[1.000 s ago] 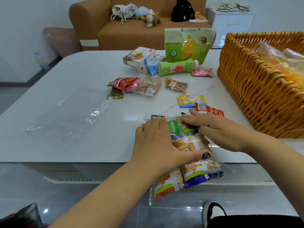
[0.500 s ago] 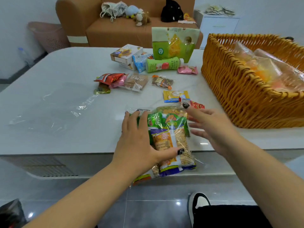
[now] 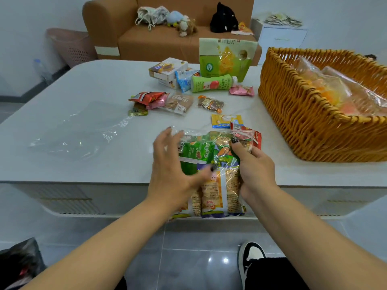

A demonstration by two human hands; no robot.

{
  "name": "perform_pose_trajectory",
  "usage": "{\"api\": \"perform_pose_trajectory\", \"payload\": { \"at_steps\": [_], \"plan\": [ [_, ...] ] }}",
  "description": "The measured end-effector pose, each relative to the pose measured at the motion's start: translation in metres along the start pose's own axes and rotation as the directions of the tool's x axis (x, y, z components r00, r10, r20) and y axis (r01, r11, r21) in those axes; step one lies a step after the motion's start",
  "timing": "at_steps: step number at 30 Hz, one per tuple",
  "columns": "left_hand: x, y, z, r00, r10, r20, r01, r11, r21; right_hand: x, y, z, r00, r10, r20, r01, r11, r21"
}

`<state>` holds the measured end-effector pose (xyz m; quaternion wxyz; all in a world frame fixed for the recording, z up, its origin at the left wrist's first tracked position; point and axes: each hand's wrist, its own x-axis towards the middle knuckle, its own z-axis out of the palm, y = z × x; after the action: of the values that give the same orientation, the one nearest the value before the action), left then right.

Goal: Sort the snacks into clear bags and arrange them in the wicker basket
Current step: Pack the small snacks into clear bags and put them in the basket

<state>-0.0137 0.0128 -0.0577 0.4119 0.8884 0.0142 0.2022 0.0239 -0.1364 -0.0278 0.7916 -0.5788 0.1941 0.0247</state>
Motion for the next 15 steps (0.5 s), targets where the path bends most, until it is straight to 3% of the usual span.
{"api": "perform_pose_trajectory", "payload": {
  "at_steps": [2, 5, 11, 13, 15],
  "plan": [
    [0.014, 0.004, -0.010, 0.973, -0.171, -0.157, 0.141, 0.973, -0.184, 0.000, 0.003, -0.002, 1.000, -0.025, 0.013, 0.025, 0.999, 0.028],
    [0.035, 0.006, -0.025, 0.890, -0.421, -0.174, 0.342, 0.870, -0.354, 0.001, 0.007, -0.003, 0.996, -0.075, 0.044, 0.073, 0.996, 0.050],
    [0.045, -0.003, -0.028, 0.881, -0.460, -0.111, 0.397, 0.847, -0.354, 0.001, 0.011, -0.004, 0.988, -0.127, 0.087, 0.122, 0.991, 0.061],
    [0.045, -0.002, -0.027, 0.853, -0.520, -0.044, 0.438, 0.760, -0.480, 0.002, 0.011, -0.004, 0.989, -0.125, 0.083, 0.120, 0.991, 0.066],
    [0.044, 0.003, -0.027, 0.820, -0.566, 0.090, 0.477, 0.587, -0.654, 0.003, 0.011, -0.005, 0.992, -0.109, 0.071, 0.103, 0.992, 0.077]
  ]
}}
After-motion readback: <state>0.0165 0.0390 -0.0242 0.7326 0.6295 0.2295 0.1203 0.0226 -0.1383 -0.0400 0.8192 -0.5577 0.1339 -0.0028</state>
